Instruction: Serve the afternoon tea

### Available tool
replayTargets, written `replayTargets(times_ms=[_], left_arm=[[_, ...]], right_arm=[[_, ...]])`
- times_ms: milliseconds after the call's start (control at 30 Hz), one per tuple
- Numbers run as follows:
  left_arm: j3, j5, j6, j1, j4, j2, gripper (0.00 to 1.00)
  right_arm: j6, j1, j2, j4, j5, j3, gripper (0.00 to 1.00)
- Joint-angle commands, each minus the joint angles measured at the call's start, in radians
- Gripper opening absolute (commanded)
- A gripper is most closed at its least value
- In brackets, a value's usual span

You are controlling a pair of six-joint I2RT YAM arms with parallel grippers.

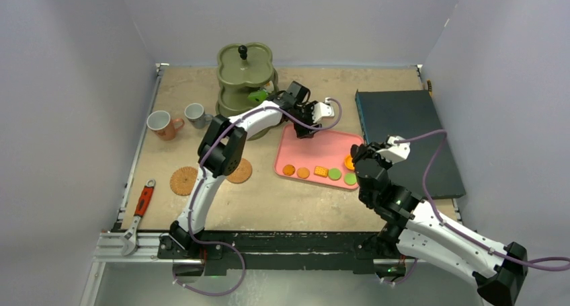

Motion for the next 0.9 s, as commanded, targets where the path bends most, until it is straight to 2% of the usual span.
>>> replayTargets(times_ms=[0, 167, 300, 367, 567, 867], left_arm=[[-0.053, -0.006, 0.009, -0.006, -0.006, -0.036, 0.54], [-0.087, -0.091, -0.031, -0.001, -0.010, -0.060, 0.34], [-0.221, -0.173, -0.085, 0.009, 0.056, -0.133, 0.17], [-0.269, -0.207, -0.121, 0.020, 0.068, -0.162, 0.11], [-0.402, -0.254, -0.254, 0.061, 0.066, -0.252, 0.00], [-0.677, -0.375, -0.641, 0.102, 0.173, -0.415, 0.00]], right_arm=[[-0.004, -0.006, -0.003, 0.024, 0.022, 0.044, 0.36], [-0.003, -0.006, -0.003, 0.027, 0.019, 0.040, 0.36], [-0.019, -0.006, 0.005, 0.051, 0.016, 0.030, 0.36], [-0.031, -0.006, 0.014, 0.070, 0.014, 0.028, 0.36], [-0.059, -0.005, 0.045, 0.134, 0.001, 0.013, 0.36], [-0.088, -0.012, 0.081, 0.210, -0.016, 0.002, 0.37]])
